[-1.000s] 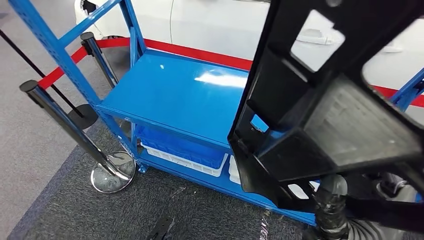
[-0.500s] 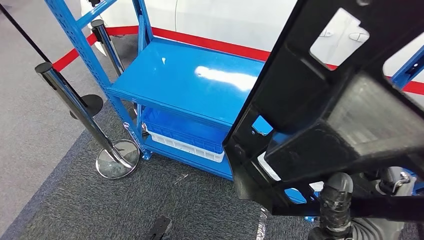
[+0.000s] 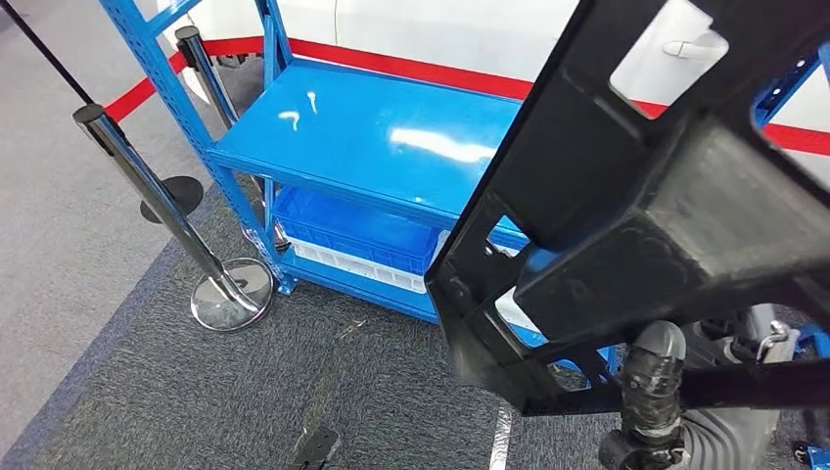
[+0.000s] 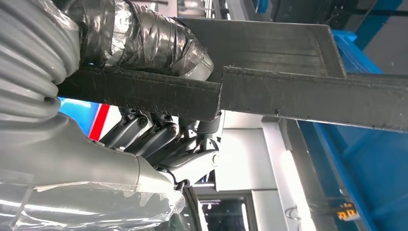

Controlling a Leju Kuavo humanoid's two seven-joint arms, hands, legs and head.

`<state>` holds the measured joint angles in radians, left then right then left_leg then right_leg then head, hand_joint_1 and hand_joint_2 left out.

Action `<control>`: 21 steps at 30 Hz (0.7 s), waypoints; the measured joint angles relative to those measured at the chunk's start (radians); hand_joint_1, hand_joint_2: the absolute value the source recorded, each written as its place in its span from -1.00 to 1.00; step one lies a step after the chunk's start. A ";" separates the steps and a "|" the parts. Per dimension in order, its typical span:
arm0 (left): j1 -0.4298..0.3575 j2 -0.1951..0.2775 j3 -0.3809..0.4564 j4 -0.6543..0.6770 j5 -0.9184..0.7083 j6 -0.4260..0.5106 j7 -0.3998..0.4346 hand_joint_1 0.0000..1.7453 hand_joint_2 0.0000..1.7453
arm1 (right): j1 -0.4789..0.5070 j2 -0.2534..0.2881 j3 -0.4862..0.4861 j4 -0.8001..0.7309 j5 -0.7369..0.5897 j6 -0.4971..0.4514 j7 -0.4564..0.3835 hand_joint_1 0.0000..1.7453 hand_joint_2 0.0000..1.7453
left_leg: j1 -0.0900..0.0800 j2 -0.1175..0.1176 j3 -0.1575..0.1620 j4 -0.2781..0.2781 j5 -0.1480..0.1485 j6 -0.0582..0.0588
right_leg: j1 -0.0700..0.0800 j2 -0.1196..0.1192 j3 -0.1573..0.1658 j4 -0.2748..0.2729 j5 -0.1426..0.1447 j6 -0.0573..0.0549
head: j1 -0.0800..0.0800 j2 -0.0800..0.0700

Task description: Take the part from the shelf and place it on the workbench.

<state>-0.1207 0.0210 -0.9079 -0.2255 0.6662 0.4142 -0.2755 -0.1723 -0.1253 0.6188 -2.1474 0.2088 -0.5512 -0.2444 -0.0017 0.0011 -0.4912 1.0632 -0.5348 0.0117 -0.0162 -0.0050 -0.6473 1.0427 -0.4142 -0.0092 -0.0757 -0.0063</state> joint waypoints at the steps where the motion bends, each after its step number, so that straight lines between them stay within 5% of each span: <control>1: -0.007 0.000 0.000 0.000 -0.004 0.002 0.003 -1.00 1.00 | -0.005 0.001 0.000 0.002 -0.016 -0.004 -0.001 1.00 1.00 | -0.004 -0.001 0.025 -0.046 -0.009 0.004 | -0.001 -0.001 -0.003 -0.002 0.010 0.006 | 0.000 0.000; 4: -0.021 -0.002 0.000 -0.001 -0.007 0.013 0.004 -1.00 1.00 | -0.012 0.001 0.000 0.009 -0.075 -0.010 -0.006 1.00 1.00 | -0.005 0.001 0.022 -0.086 0.008 0.016 | -0.002 -0.002 -0.010 -0.013 0.029 0.025 | 0.001 0.000; 6: -0.026 -0.003 0.000 -0.001 -0.008 0.020 0.004 -1.00 1.00 | -0.016 0.001 0.000 0.015 -0.106 -0.007 -0.012 1.00 1.00 | 0.000 0.006 0.004 -0.096 0.036 0.030 | -0.002 0.001 -0.028 0.027 -0.029 0.032 | 0.004 0.000; 9: -0.031 -0.004 0.000 -0.001 -0.010 0.025 0.005 -1.00 1.00 | -0.024 0.001 0.000 0.027 -0.119 -0.004 -0.017 1.00 1.00 | -0.001 0.010 -0.045 -0.084 0.068 0.040 | -0.004 0.002 -0.067 0.203 -0.160 0.037 | 0.010 0.000; 11: -0.031 -0.004 0.000 -0.001 -0.011 0.027 0.006 -1.00 1.00 | -0.026 0.001 0.000 0.031 -0.117 -0.005 -0.010 1.00 1.00 | -0.001 0.011 -0.086 -0.068 0.086 0.037 | -0.004 0.002 -0.063 0.282 -0.153 0.040 | 0.011 0.000; 13: -0.031 -0.005 0.000 -0.001 -0.016 0.031 0.009 -1.00 1.00 | -0.031 0.001 0.000 0.035 -0.116 -0.002 0.000 1.00 1.00 | 0.000 0.011 -0.127 -0.046 0.100 0.032 | -0.005 0.003 0.004 0.224 -0.096 0.040 | 0.011 0.000; 16: -0.033 -0.005 0.000 -0.001 -0.029 0.040 0.013 -1.00 1.00 | -0.038 0.001 0.000 0.039 -0.117 0.008 0.004 1.00 1.00 | -0.002 0.004 -0.167 -0.018 0.119 0.015 | -0.002 0.016 0.128 0.042 -0.115 0.032 | 0.009 0.000; 19: -0.037 -0.005 0.000 -0.001 -0.045 0.056 0.030 -1.00 1.00 | -0.041 0.001 0.000 0.043 -0.117 0.013 0.002 1.00 1.00 | -0.003 -0.009 -0.178 -0.024 0.143 -0.001 | -0.001 0.013 0.131 -0.001 -0.123 0.015 | 0.012 0.000; 21: -0.035 -0.004 0.000 -0.002 -0.054 0.072 0.051 -1.00 1.00 | -0.042 0.002 0.000 0.046 -0.116 0.013 0.004 1.00 1.00 | 0.001 -0.013 -0.192 -0.009 0.122 -0.012 | -0.005 0.001 0.118 -0.005 -0.107 0.001 | 0.011 0.000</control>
<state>-0.1552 0.0166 -0.9081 -0.2270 0.6123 0.4859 -0.2249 -0.2146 -0.1237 0.6188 -2.1013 0.0932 -0.5382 -0.2407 -0.0011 -0.0119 -0.6835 1.0543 -0.4126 -0.0005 -0.0216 -0.0045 -0.5296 1.0377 -0.5214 -0.0082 -0.0644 -0.0063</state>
